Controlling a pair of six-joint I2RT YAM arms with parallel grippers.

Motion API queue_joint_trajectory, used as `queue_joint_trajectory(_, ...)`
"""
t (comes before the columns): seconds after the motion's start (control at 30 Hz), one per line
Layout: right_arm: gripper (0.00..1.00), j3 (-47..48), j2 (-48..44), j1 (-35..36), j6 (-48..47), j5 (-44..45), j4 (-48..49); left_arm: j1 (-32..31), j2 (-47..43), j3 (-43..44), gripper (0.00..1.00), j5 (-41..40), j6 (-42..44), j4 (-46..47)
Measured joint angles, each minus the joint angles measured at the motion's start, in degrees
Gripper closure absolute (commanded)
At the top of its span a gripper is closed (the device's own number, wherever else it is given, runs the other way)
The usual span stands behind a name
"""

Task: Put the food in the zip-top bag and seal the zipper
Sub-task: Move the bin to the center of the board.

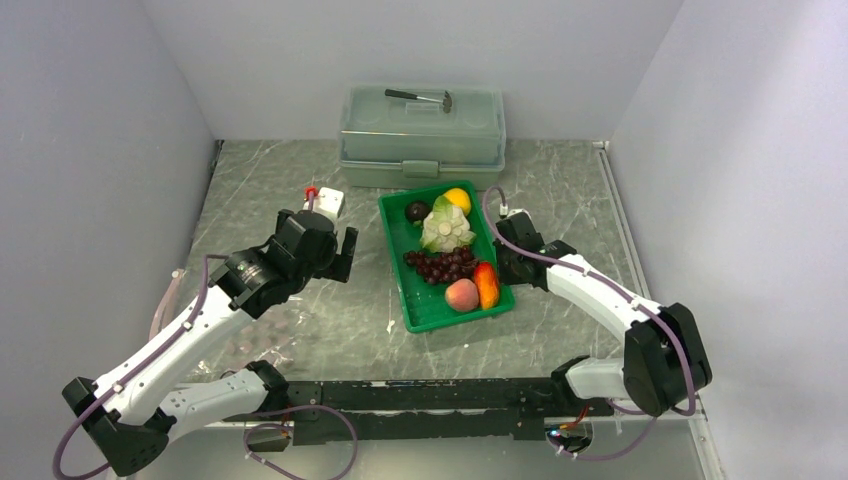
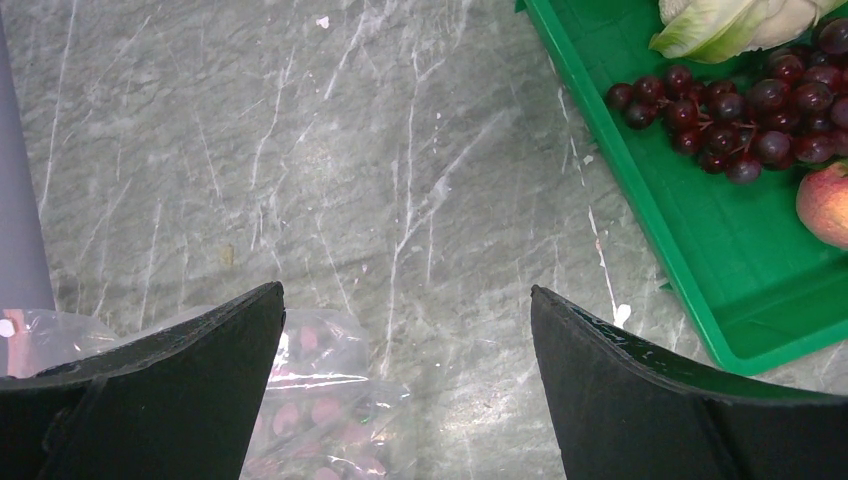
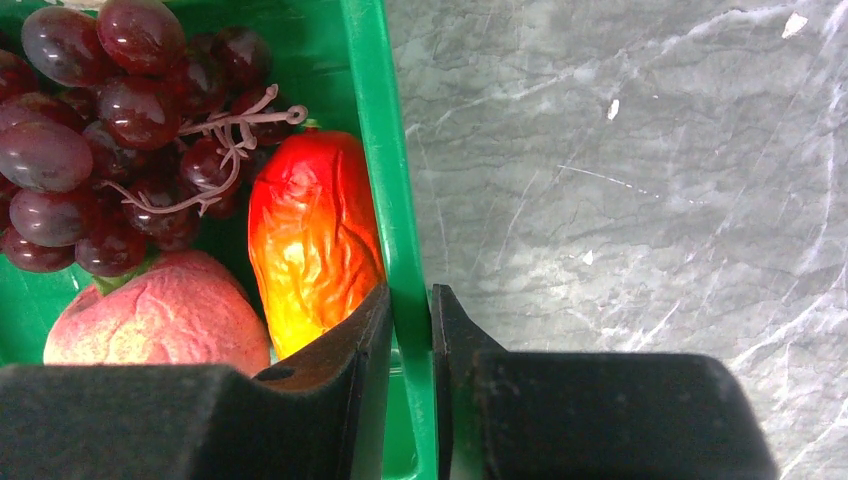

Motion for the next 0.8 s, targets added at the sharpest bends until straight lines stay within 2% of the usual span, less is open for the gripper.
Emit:
queue_joint_trajectory(0.1,0.57,0.0,0.0,0.0,0.5,0.2,0.0,0.0,0.0,0.0,0.02,0.1,0.0,0.0)
queue_joint_trajectory(0.2,0.52,0.0,-0.5,-0.4,1.0,1.4,-0.1,0.0,0.0,0.0,0.02,0.1,0.0,0.0)
queue_joint_trajectory(0.5,0.49,4.7,-4.3,1.0,2.2,1.5,-2.6,0.0,0.0,0.0,0.02,0.4,0.0,0.0)
queue_joint_trajectory(0.8,0.48,13.5,-4.5,13.1,5.4,1.5,-3.9,0.0,-1.0,0.0,0.02,0.3,0.0,0.0)
